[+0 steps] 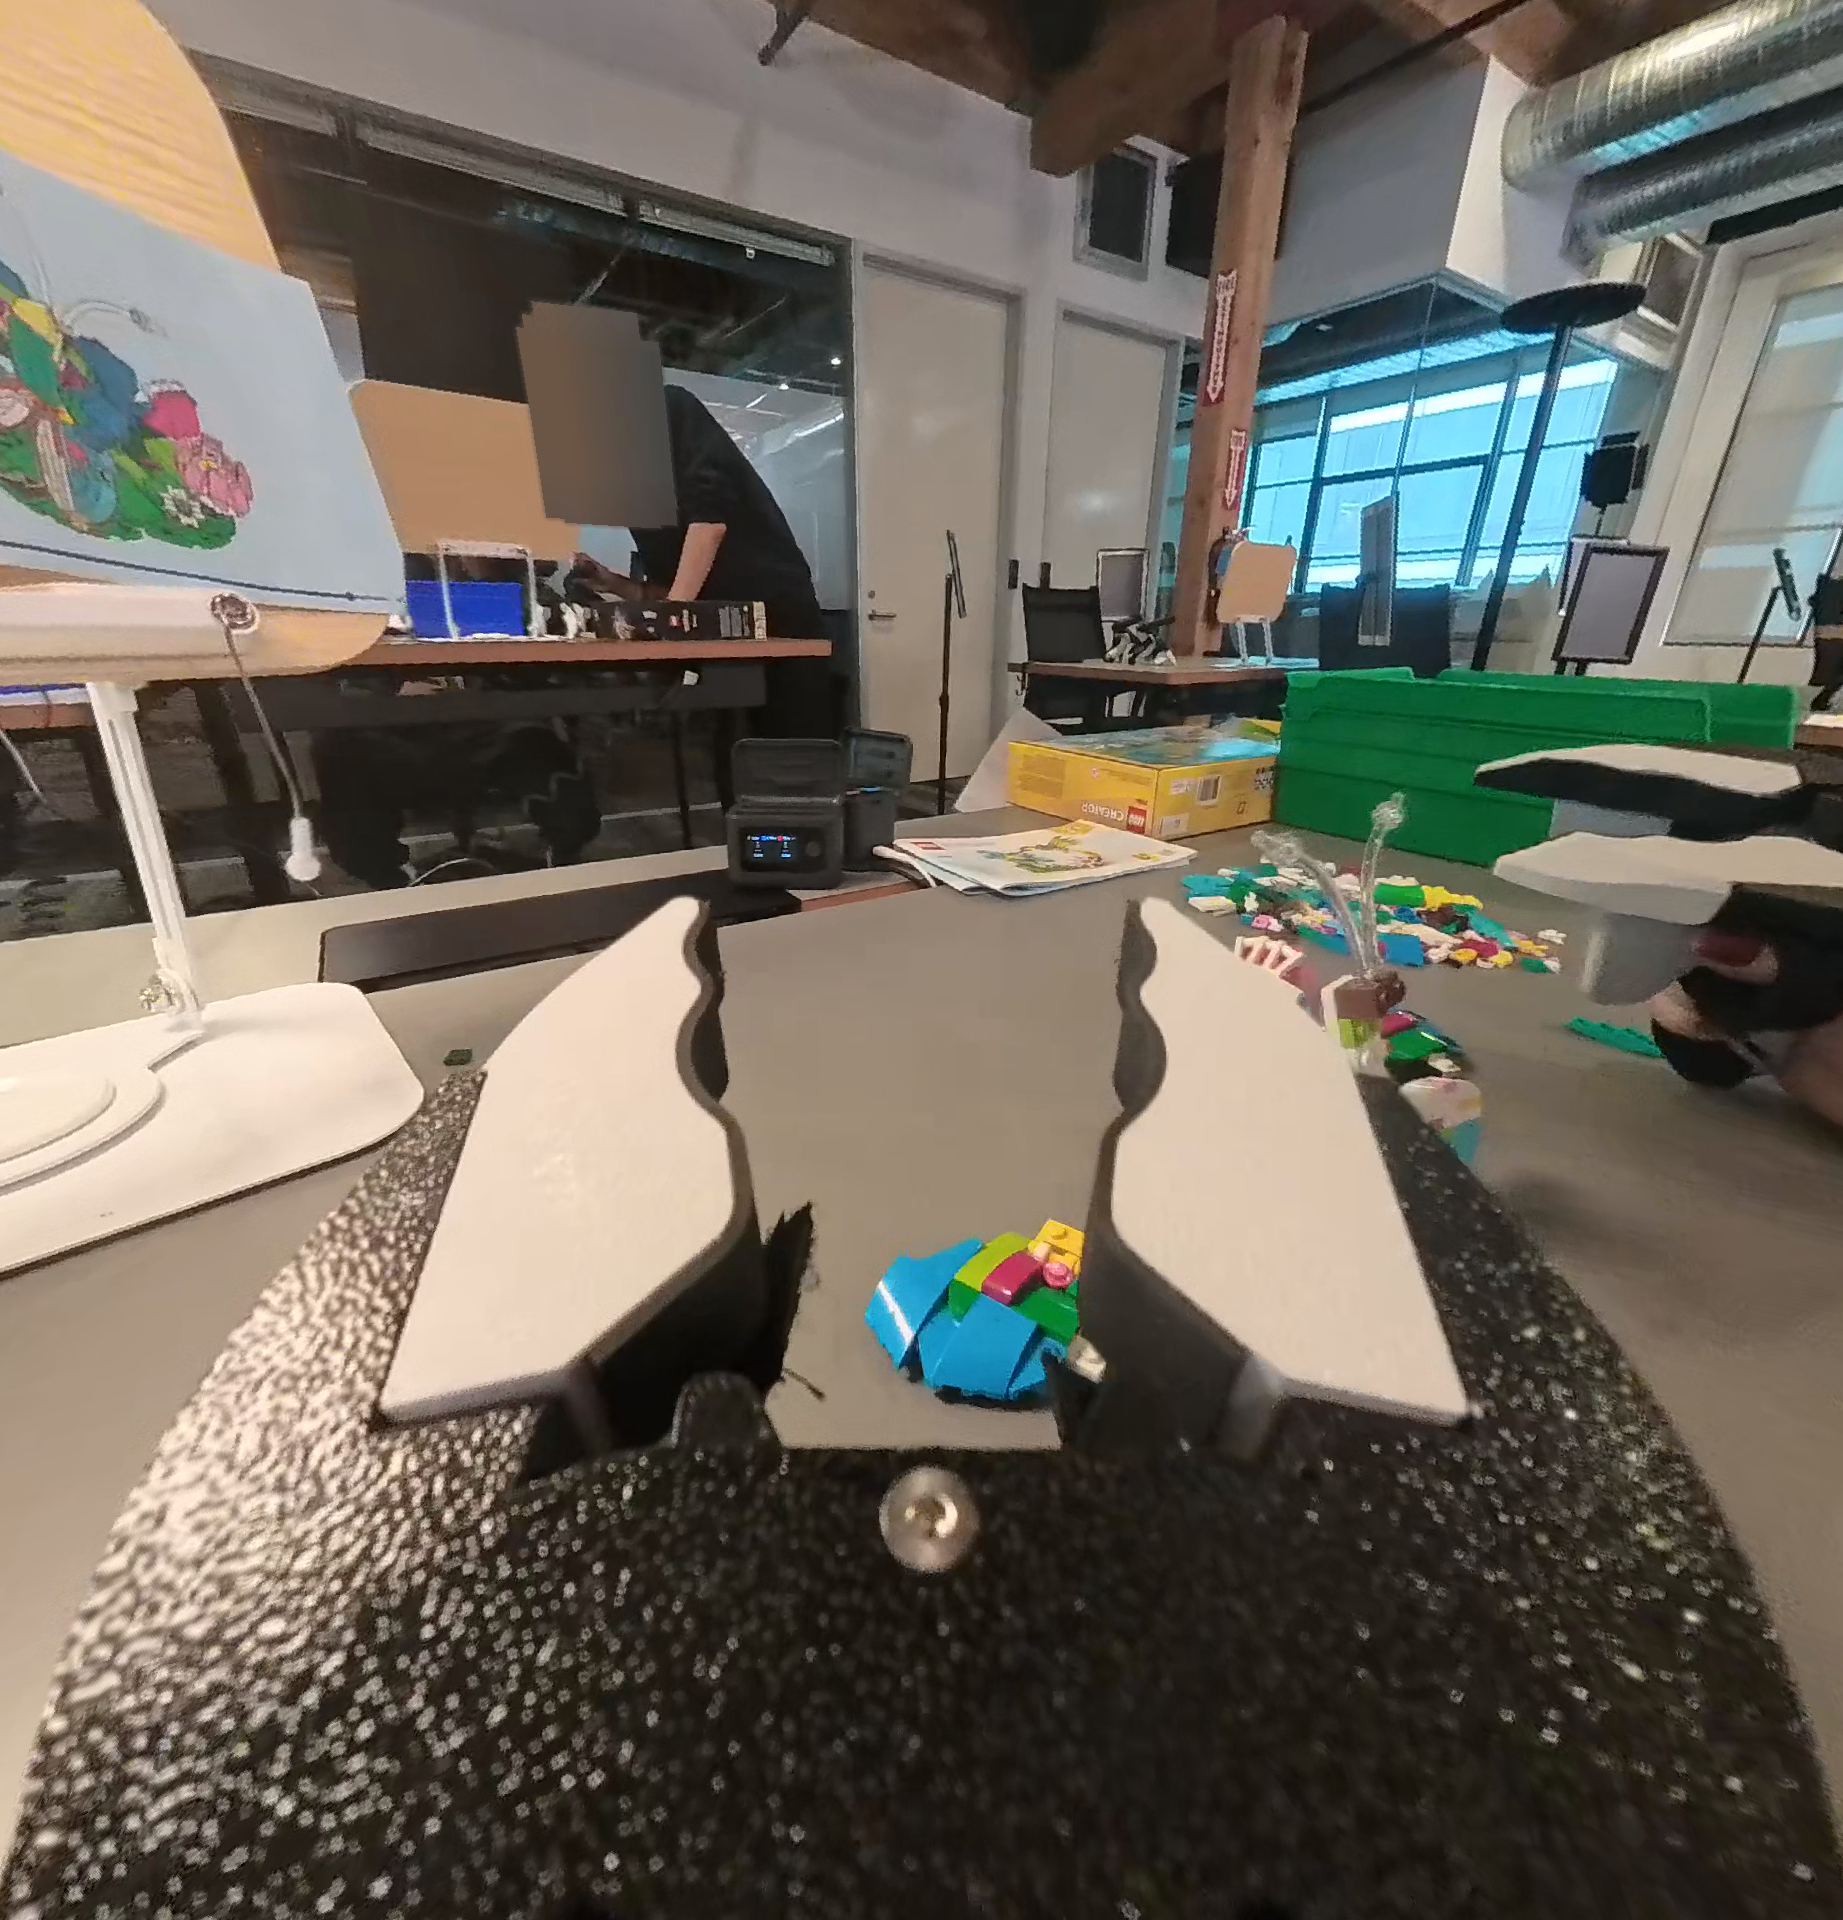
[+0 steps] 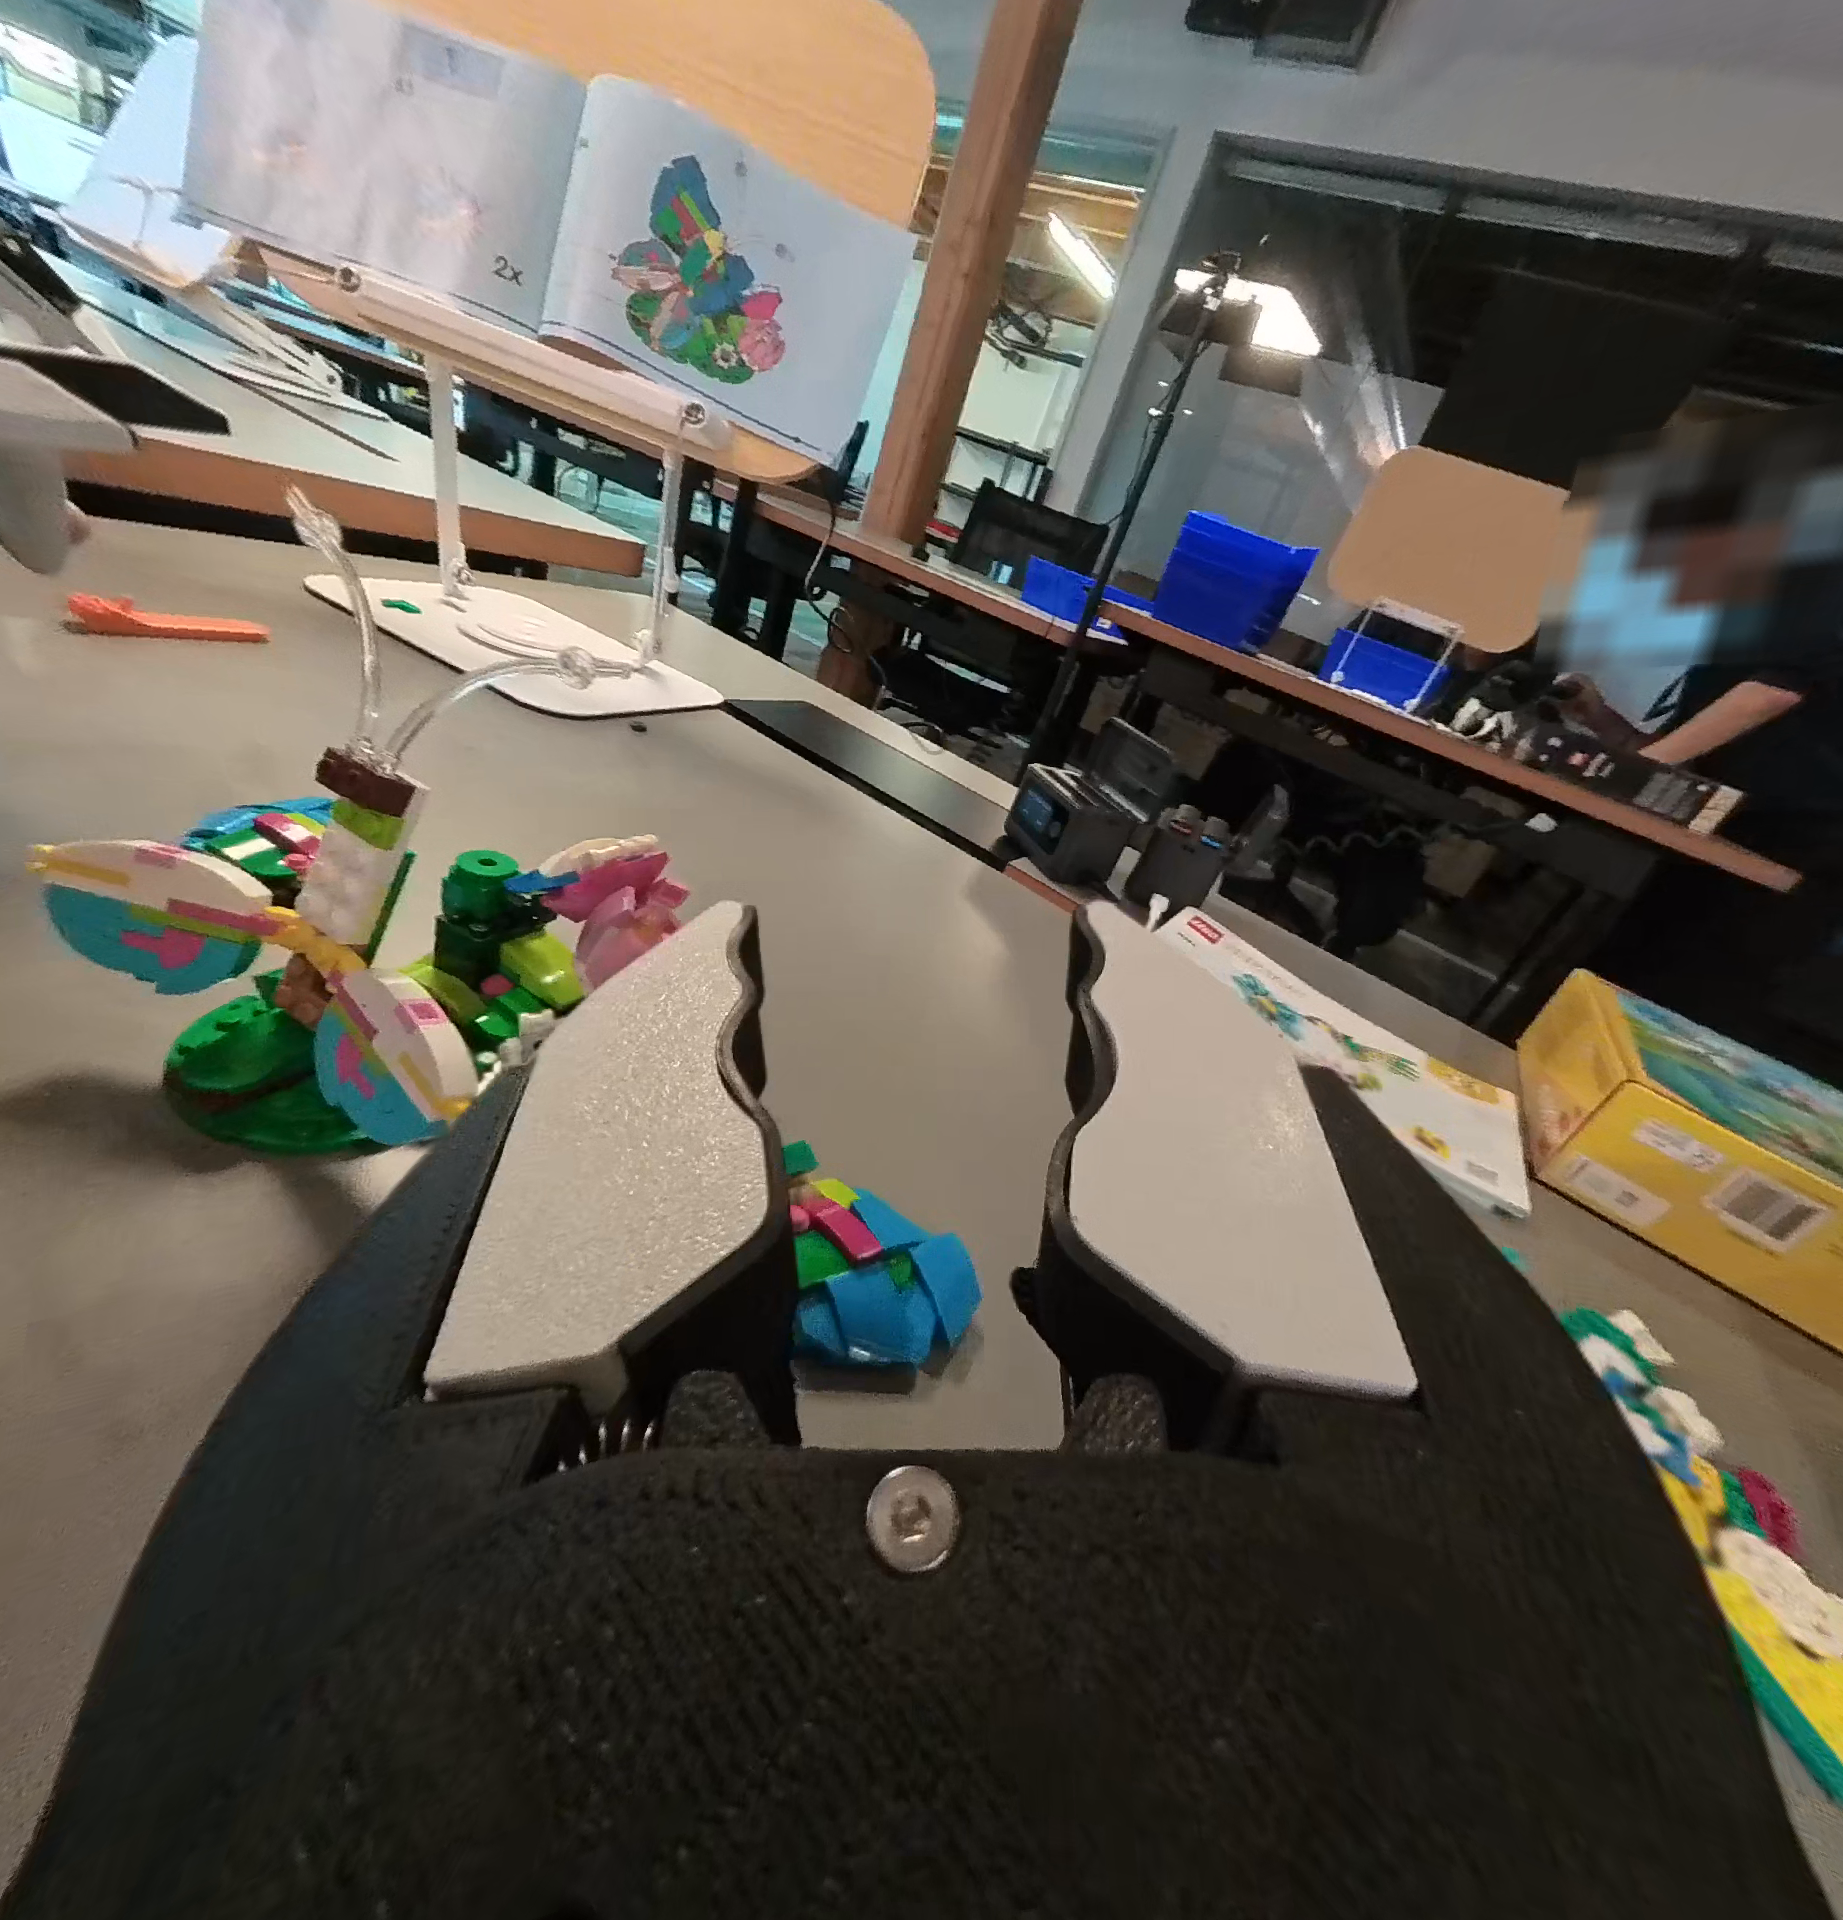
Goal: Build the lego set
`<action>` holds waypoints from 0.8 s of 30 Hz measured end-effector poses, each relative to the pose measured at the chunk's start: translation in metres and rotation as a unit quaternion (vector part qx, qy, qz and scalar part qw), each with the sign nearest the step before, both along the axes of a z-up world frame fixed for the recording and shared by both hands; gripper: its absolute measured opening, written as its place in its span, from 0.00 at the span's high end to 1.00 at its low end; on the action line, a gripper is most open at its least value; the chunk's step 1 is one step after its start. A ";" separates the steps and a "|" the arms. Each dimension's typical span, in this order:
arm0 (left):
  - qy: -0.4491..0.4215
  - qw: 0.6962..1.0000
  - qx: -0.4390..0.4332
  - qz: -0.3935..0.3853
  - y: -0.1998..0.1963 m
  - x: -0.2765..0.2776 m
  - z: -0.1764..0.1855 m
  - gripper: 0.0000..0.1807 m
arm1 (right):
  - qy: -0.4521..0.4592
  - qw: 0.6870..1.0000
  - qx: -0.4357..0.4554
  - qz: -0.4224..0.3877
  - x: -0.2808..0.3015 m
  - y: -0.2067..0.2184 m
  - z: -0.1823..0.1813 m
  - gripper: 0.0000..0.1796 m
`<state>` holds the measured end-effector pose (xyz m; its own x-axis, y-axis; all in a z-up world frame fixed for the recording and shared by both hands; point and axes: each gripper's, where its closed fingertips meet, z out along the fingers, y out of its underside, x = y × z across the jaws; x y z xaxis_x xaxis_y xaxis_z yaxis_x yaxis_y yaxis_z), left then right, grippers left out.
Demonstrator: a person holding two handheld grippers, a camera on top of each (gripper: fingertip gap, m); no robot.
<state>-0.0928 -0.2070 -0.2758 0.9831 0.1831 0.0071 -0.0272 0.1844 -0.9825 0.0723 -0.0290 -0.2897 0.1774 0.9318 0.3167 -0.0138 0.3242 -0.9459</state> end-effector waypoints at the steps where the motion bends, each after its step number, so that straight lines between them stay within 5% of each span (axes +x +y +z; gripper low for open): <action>1: 0.001 1.000 -0.003 -0.002 0.001 0.001 -0.001 0.60 | 0.003 1.000 -0.001 0.009 0.000 -0.003 0.001 0.69; 11: -0.016 0.996 -0.013 -0.083 0.002 0.022 -0.004 0.61 | -0.001 0.995 0.028 0.100 -0.006 -0.039 -0.002 0.70; 17: 0.048 0.997 -0.058 -0.032 -0.007 0.018 -0.013 0.60 | 0.000 0.987 0.012 0.163 -0.010 -0.066 -0.002 0.71; 24: 0.105 0.987 -0.118 -0.042 0.002 0.031 -0.027 0.61 | 0.016 0.993 0.009 0.118 -0.011 -0.047 0.010 0.71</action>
<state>-0.0614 -0.2049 -0.3027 0.9702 0.0734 -0.2310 -0.2287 -0.0388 -0.9727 0.0616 -0.0762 -0.2793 -0.0357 0.9431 0.3306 -0.1217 0.3242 -0.9381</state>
